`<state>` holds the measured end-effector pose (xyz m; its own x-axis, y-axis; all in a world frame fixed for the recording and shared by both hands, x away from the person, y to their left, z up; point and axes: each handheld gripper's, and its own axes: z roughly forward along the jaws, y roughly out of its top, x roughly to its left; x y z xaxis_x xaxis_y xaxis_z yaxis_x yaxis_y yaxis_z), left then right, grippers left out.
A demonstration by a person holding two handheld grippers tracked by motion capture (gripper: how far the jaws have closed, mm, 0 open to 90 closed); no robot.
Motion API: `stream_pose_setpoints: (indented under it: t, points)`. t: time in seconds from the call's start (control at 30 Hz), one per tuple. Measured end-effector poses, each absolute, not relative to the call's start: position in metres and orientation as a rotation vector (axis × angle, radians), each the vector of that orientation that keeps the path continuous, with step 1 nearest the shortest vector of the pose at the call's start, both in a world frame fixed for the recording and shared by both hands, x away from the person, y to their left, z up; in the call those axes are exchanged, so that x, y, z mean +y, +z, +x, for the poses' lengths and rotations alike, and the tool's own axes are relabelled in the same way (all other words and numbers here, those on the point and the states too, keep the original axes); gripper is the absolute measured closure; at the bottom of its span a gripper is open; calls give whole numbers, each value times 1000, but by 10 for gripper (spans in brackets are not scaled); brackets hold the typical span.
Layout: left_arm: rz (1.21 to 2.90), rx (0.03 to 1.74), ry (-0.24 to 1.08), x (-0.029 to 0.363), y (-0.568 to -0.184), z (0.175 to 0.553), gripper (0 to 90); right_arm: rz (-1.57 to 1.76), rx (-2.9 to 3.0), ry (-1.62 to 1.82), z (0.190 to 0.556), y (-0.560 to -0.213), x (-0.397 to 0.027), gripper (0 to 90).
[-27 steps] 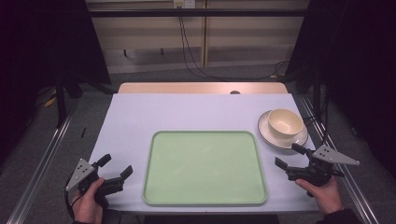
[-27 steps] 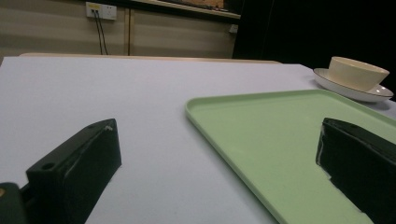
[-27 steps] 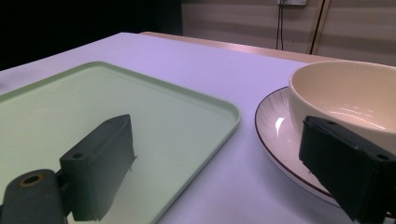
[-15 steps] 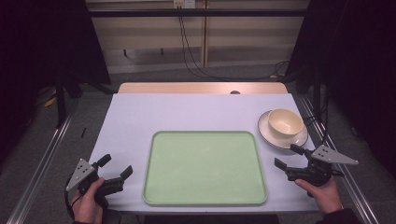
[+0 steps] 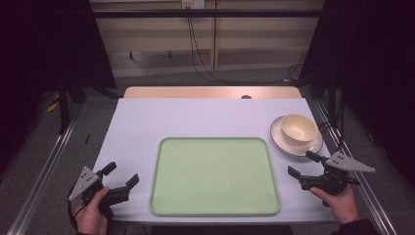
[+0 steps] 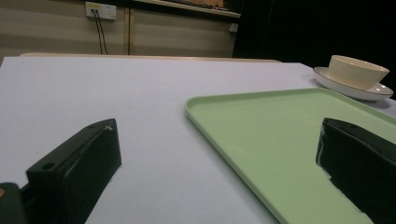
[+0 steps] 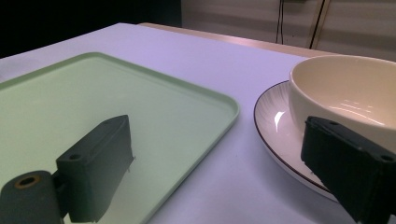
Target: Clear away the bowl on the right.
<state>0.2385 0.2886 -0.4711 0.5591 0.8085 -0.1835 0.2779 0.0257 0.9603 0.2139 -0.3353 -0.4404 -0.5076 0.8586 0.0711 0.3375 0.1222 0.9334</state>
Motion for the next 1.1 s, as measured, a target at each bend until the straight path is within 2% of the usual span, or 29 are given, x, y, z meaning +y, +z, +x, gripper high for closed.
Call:
stream_pose_setpoints:
  t: [0.03, 0.23, 0.77, 0.83, 1.1]
  points:
    - [1541, 956, 528, 289, -471, 239, 1, 1156, 1912, 1379, 214, -440, -337, 131]
    - [1539, 958, 529, 289, -471, 238, 1, 1200, 1895, 1362, 215, -436, -347, 115]
    - [1540, 958, 527, 288, -471, 239, 1, 1245, 1812, 1358, 226, -422, -363, 156]
    - [1540, 956, 524, 288, -471, 239, 1, 1284, 1849, 1362, 229, -420, -366, 244]
    - [1544, 958, 529, 288, -471, 239, 1, 1287, 1808, 1359, 243, -418, -384, 203]
